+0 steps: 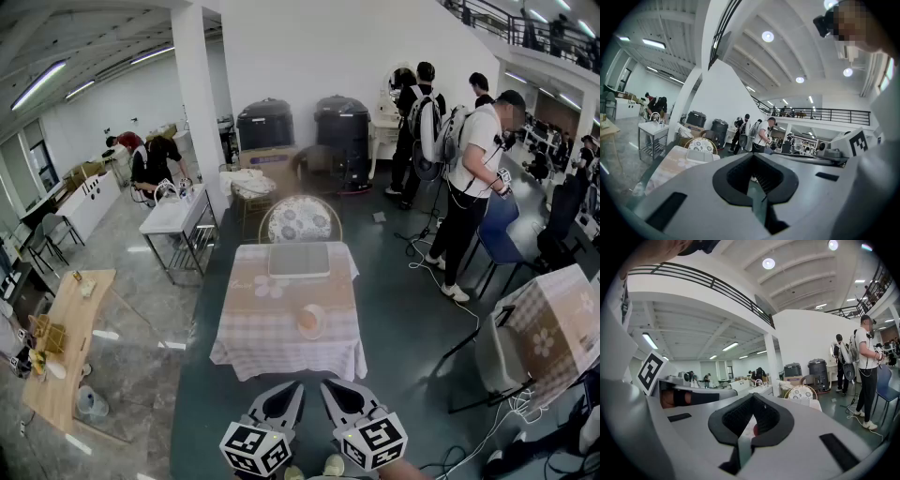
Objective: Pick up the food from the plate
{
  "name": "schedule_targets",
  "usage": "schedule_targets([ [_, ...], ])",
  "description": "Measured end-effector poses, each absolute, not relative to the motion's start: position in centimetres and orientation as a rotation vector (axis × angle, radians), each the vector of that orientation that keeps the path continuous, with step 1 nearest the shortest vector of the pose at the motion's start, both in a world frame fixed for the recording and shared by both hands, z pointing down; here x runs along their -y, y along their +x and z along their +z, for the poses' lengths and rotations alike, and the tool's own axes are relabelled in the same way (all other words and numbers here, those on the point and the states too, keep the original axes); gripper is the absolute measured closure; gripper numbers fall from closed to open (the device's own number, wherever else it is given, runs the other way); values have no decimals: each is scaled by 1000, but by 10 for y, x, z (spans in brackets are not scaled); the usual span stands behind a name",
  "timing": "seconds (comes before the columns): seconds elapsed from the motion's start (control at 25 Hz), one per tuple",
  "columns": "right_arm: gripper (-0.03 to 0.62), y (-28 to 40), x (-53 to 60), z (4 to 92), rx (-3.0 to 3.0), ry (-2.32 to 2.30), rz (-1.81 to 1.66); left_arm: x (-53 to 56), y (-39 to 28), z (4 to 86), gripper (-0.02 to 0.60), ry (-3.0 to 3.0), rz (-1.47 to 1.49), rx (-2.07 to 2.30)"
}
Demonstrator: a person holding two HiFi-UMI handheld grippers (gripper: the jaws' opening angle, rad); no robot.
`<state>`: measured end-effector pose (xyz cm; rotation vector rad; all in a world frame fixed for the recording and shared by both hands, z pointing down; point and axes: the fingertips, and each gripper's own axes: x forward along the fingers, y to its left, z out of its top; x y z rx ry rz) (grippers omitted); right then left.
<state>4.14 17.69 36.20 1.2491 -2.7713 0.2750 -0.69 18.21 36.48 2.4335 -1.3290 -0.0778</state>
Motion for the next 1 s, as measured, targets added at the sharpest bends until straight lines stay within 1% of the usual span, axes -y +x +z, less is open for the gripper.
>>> schedule_targets([
  [1.0,579,66,-171,360,2859,1213,328,-177,26,372,575,2430,-46,1368],
])
